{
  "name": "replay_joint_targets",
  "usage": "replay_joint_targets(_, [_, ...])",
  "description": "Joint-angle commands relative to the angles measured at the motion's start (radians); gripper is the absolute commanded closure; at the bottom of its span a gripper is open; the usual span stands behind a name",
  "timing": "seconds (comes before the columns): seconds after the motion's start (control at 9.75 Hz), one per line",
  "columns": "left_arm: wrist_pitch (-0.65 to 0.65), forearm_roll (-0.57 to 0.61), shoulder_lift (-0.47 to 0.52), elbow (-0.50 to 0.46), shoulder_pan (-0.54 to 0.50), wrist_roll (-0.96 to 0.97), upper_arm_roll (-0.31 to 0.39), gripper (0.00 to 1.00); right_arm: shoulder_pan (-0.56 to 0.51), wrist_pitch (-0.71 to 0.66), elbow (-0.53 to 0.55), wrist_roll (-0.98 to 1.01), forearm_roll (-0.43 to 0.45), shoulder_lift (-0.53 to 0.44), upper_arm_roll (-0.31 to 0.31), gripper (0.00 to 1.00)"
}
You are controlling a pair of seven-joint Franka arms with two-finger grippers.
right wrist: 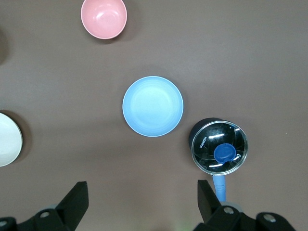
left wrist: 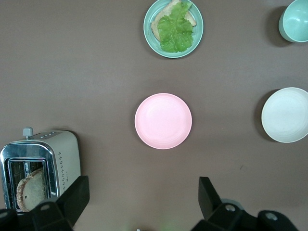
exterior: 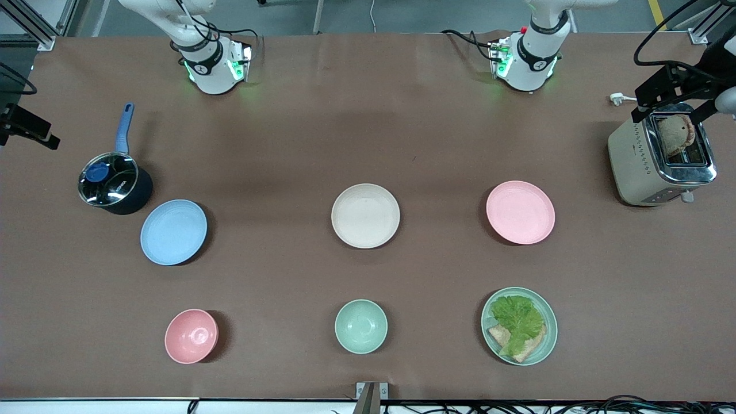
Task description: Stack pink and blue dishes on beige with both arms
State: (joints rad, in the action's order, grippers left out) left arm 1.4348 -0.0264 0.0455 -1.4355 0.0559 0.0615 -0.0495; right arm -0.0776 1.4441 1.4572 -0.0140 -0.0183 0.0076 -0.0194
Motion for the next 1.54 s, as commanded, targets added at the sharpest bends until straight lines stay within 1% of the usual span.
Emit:
replay_joint_targets(0.0, [0.009,-0.007,-0.006,-0.029,0.009,0.011,0.007,0.0,-0.008,-0.007,0.0,0.006,0.008,-0.006,0.007,0.0])
replay_joint_targets(0.31, [0.022,0.002,-0.035,-0.029,0.012,0.003,0.005,0.0,-0.008,-0.007,0.0,0.008,0.008,-0.006,0.007,0.0])
replay_joint_targets(0.41, [0.038,0.0,-0.051,-0.043,0.01,-0.005,0.005,0.0,-0.008,-0.007,0.0,0.008,0.008,-0.006,0.006,0.0])
replay_joint_targets(0.51, [0.115,-0.001,-0.068,-0.102,0.003,-0.018,0.008,0.0,-0.008,-0.007,0.0,0.008,0.008,-0.006,0.007,0.0])
replay_joint_targets(0.72, [0.35,0.0,-0.075,-0.329,0.001,-0.058,0.023,0.0,-0.008,-0.007,0.0,0.009,0.008,-0.006,0.006,0.0])
replay_joint_targets(0.82, [0.448,-0.007,-0.085,-0.418,-0.001,-0.113,0.034,0.0,-0.01,-0.007,0.0,0.012,0.008,-0.006,0.006,0.0])
replay_joint_targets(0.92, [0.499,-0.007,-0.145,-0.46,0.002,-0.138,0.039,0.0,-0.023,-0.007,0.014,0.019,0.006,-0.005,-0.004,0.0])
replay_joint_targets(1.03, [0.534,-0.001,-0.229,-0.482,0.007,-0.155,0.039,0.0,-0.025,0.011,0.056,0.02,0.0,0.0,-0.02,0.0])
replay_joint_targets(1.13, [0.624,0.0,-0.28,-0.512,0.006,-0.157,0.039,0.0,-0.024,0.083,0.133,0.029,-0.038,0.008,-0.048,0.0])
replay_joint_targets(1.23, [0.738,-0.001,-0.311,-0.555,-0.002,-0.166,0.042,0.0,-0.022,0.173,0.209,0.058,-0.051,0.009,-0.062,0.0])
replay_joint_targets(1.33, [0.821,-0.004,-0.358,-0.58,-0.02,-0.19,0.042,0.0,-0.027,0.262,0.28,0.084,-0.052,0.037,-0.063,0.0])
replay_joint_targets(1.44, [0.844,-0.009,-0.407,-0.586,-0.024,-0.196,0.043,0.03,-0.028,0.325,0.314,0.138,-0.058,0.095,-0.079,0.0])
